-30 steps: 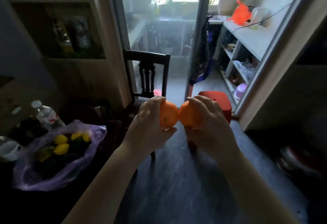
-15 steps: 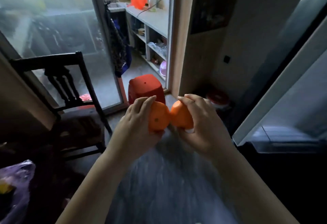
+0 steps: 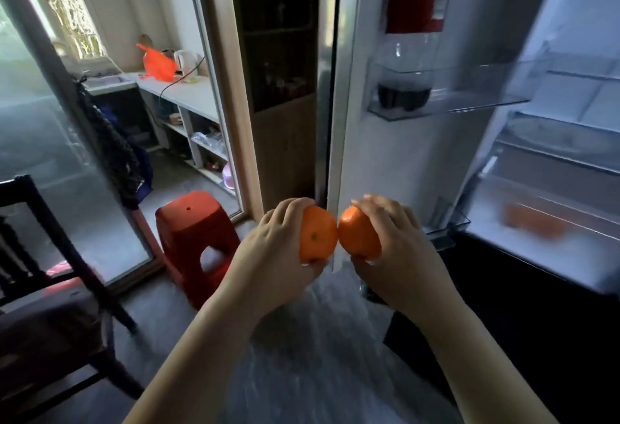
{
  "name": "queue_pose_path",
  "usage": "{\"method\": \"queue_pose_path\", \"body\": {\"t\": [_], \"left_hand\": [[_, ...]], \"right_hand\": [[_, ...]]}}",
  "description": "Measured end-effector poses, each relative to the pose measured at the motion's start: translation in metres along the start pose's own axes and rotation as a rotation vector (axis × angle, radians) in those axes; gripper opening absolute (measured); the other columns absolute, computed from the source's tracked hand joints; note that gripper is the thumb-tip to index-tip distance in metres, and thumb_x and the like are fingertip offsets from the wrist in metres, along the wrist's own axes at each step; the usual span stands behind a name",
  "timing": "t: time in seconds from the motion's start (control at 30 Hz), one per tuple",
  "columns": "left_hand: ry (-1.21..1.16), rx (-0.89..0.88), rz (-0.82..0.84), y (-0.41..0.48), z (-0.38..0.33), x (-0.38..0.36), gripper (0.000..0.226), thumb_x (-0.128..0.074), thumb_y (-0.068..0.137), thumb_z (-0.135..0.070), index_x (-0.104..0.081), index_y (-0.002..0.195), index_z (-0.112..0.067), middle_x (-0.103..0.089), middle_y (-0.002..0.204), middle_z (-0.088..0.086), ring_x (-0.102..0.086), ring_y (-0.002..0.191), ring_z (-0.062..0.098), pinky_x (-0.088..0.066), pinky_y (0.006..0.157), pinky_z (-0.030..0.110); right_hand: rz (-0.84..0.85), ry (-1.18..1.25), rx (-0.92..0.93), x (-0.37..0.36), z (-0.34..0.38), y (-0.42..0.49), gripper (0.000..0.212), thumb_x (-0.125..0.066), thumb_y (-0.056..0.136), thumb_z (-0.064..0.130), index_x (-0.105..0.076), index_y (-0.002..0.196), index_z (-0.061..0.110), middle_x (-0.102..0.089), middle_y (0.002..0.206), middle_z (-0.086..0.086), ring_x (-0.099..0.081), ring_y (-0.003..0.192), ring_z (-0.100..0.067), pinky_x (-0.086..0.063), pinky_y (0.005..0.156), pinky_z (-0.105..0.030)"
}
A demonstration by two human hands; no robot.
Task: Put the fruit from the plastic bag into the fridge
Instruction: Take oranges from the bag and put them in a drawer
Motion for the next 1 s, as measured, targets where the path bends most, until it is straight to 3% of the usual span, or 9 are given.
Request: {"method": "queue_pose_path", "body": {"t": [0.17, 0.3, 0.4, 0.53, 0.8, 0.9, 1.0], "left_hand": [[-0.015, -0.118, 0.048, 0.030, -0.110, -0.046, 0.085, -0.070, 0.074, -0.051, -0.025, 0.142, -0.026, -0.036, 0.144, -0.006, -0.045, 0.125, 0.018, -0.042, 0.093, 0.031], [-0.071, -0.188, 0.069, 0.046, -0.189, -0.091, 0.079, -0.069, 0.072, -0.050, -0.029, 0.138, -0.029, -0.040, 0.139, -0.010, -0.046, 0.121, 0.015, -0.038, 0.086, 0.027], [-0.122, -0.245, 0.114, 0.055, -0.242, -0.125, 0.074, -0.068, 0.070, -0.046, -0.033, 0.134, -0.029, -0.042, 0.136, -0.010, -0.047, 0.118, 0.014, -0.038, 0.081, 0.026], [-0.188, -0.346, 0.190, 0.069, -0.299, -0.162, 0.073, -0.066, 0.070, -0.046, -0.033, 0.132, -0.028, -0.044, 0.133, -0.009, -0.050, 0.115, 0.016, -0.045, 0.088, 0.033], [-0.247, -0.493, 0.289, 0.123, -0.363, -0.226, 0.074, -0.067, 0.070, -0.044, -0.034, 0.134, -0.027, -0.044, 0.130, -0.010, -0.047, 0.114, 0.013, -0.045, 0.086, 0.030], [-0.240, -0.523, 0.317, 0.154, -0.373, -0.254, 0.074, -0.068, 0.071, -0.043, -0.035, 0.135, -0.028, -0.043, 0.133, -0.012, -0.044, 0.116, 0.010, -0.036, 0.082, 0.021], [-0.275, -0.538, 0.346, 0.197, -0.378, -0.285, 0.073, -0.069, 0.072, -0.040, -0.036, 0.135, -0.029, -0.042, 0.135, -0.013, -0.044, 0.119, 0.011, -0.041, 0.086, 0.026]], "right_hand": [[-0.124, -0.039, -0.081, 0.070, -0.089, -0.051, 0.071, -0.074, 0.073, 0.030, -0.043, 0.136, 0.018, -0.045, 0.138, -0.005, -0.041, 0.125, -0.027, -0.041, 0.102, -0.044], [-0.210, -0.068, -0.140, 0.117, -0.157, -0.094, 0.063, -0.061, 0.071, 0.035, -0.049, 0.129, 0.014, -0.050, 0.130, -0.007, -0.044, 0.117, -0.026, -0.040, 0.100, -0.036], [-0.198, -0.112, -0.199, 0.143, -0.205, -0.127, 0.069, -0.072, 0.068, 0.023, -0.047, 0.131, 0.016, -0.048, 0.134, -0.004, -0.042, 0.119, -0.024, -0.039, 0.100, -0.034], [-0.192, -0.151, -0.274, 0.172, -0.256, -0.163, 0.074, -0.075, 0.068, 0.022, -0.043, 0.135, 0.017, -0.045, 0.137, -0.004, -0.041, 0.123, -0.024, -0.040, 0.102, -0.037], [-0.213, -0.182, -0.381, 0.199, -0.339, -0.180, 0.076, -0.076, 0.068, 0.020, -0.042, 0.135, 0.020, -0.044, 0.137, 0.000, -0.037, 0.124, -0.017, -0.035, 0.100, -0.028], [-0.200, -0.177, -0.398, 0.196, -0.374, -0.168, 0.073, -0.074, 0.067, 0.018, -0.045, 0.134, 0.019, -0.045, 0.137, -0.001, -0.040, 0.121, -0.019, -0.036, 0.097, -0.026], [-0.199, -0.177, -0.408, 0.193, -0.414, -0.143, 0.071, -0.073, 0.067, 0.015, -0.047, 0.133, 0.018, -0.046, 0.136, -0.001, -0.042, 0.119, -0.020, -0.039, 0.094, -0.027]]}}
Point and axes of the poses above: each hand's wrist, its own y-axis towards the middle knuckle, its own x-axis out of the back of the hand, z = x × y, the point moved 2 cm from there along y, towards the middle knuckle
